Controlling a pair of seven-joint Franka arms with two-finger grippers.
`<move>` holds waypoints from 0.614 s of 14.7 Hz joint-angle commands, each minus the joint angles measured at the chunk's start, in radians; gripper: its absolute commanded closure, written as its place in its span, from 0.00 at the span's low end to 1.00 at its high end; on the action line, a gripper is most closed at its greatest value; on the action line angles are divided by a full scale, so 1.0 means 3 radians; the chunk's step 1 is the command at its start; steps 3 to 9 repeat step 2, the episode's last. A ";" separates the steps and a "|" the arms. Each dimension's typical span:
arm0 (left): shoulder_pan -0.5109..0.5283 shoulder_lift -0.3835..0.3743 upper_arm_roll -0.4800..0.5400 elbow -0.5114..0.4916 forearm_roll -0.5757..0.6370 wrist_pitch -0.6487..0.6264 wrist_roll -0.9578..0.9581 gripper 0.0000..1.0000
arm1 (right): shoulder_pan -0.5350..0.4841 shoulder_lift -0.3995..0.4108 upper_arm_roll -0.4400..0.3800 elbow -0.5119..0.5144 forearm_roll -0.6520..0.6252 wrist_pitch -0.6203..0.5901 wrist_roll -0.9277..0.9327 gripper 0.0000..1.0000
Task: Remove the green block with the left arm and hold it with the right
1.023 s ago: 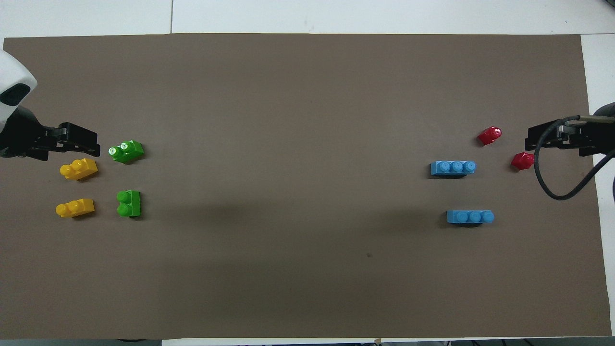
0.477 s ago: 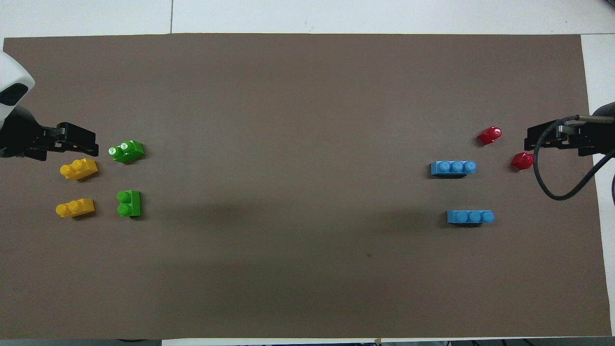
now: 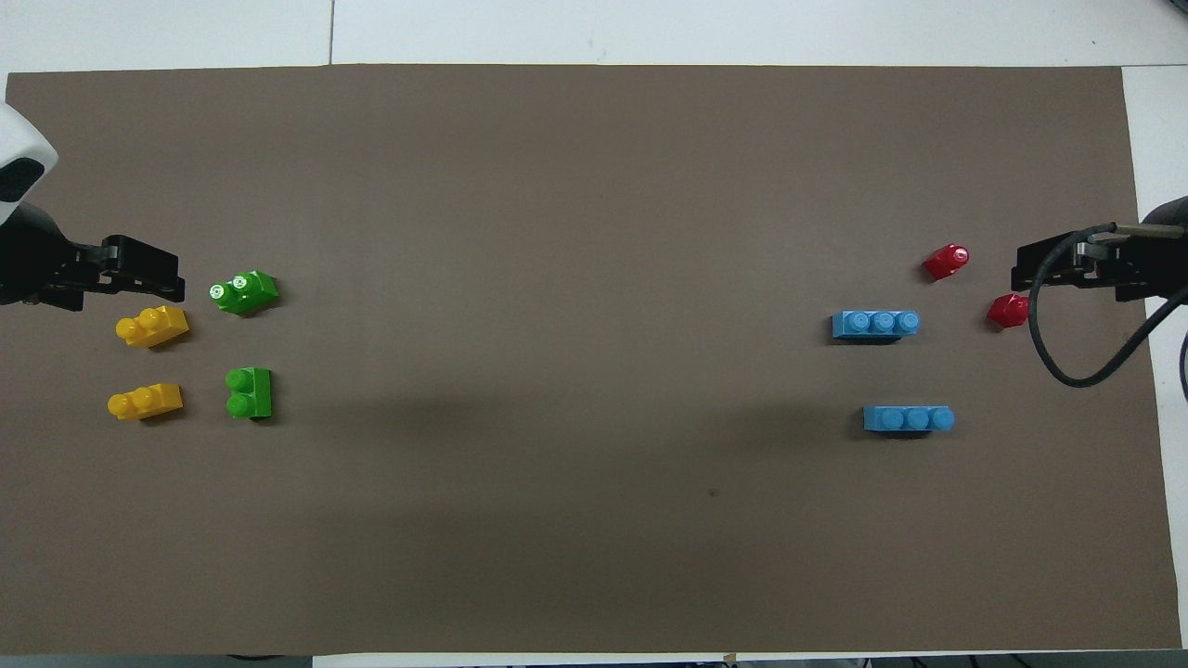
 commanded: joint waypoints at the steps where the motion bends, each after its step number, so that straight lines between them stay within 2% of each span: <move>1: -0.0051 0.0018 0.0038 0.0092 0.0064 -0.0099 -0.0054 0.00 | -0.0012 -0.0074 0.0012 -0.0068 -0.0056 -0.0028 -0.0036 0.00; 9: -0.0051 0.0018 0.0038 0.0092 0.0064 -0.0099 -0.0059 0.00 | -0.0012 -0.0074 0.0012 -0.0068 -0.0056 -0.0028 -0.0031 0.00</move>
